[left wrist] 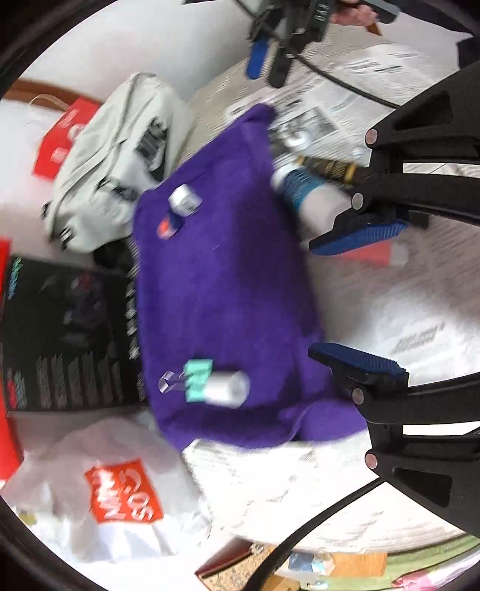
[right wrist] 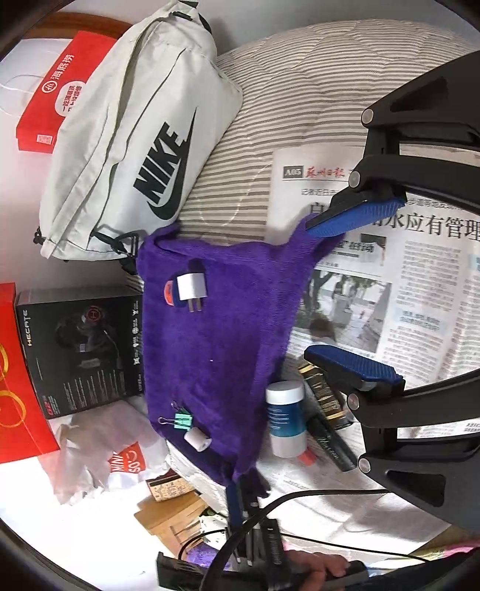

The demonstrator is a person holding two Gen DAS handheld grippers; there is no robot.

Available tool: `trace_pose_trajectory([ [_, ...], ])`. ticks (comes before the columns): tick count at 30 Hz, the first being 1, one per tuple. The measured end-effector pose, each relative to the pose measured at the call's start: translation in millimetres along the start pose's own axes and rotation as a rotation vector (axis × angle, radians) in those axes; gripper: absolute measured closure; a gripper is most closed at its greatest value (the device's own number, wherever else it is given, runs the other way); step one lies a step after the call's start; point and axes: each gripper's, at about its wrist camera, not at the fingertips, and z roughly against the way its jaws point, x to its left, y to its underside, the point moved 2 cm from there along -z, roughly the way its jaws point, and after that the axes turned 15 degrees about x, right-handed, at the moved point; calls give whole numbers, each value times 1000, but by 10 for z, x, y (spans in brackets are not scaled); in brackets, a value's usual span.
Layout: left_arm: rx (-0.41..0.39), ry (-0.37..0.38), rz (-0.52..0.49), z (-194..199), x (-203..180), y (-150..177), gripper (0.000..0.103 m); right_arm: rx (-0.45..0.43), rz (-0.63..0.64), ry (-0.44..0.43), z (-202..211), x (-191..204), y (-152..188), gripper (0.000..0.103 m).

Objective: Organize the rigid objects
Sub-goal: 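Lower the white tape roll onto the towel beside the clip and open the left tool, then grasp the pink marker with the left tool while the right tool grasps the small white adapter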

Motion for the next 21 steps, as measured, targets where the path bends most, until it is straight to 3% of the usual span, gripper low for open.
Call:
trace_pose_trajectory([
  [7,70,11,-108,-332,-243,130,59,27,-2,34,-9,-29,201,42],
  [12,77,-26,-171,-432,-277,109,62,44,-23,45,-26,-87,290,42],
  [13,76,-34,-180,-443,-287,99,64,46,-22,47,-30,-91,299,42],
  [15,65,-45,-203,-447,-310,90,83,49,-19,52,-35,-83,305,43],
  [16,67,-27,-213,-446,-318,91,86,50,-16,53,-38,-76,308,42],
  [21,73,-11,-182,-409,-227,163,86,53,8,52,-57,-23,296,42],
])
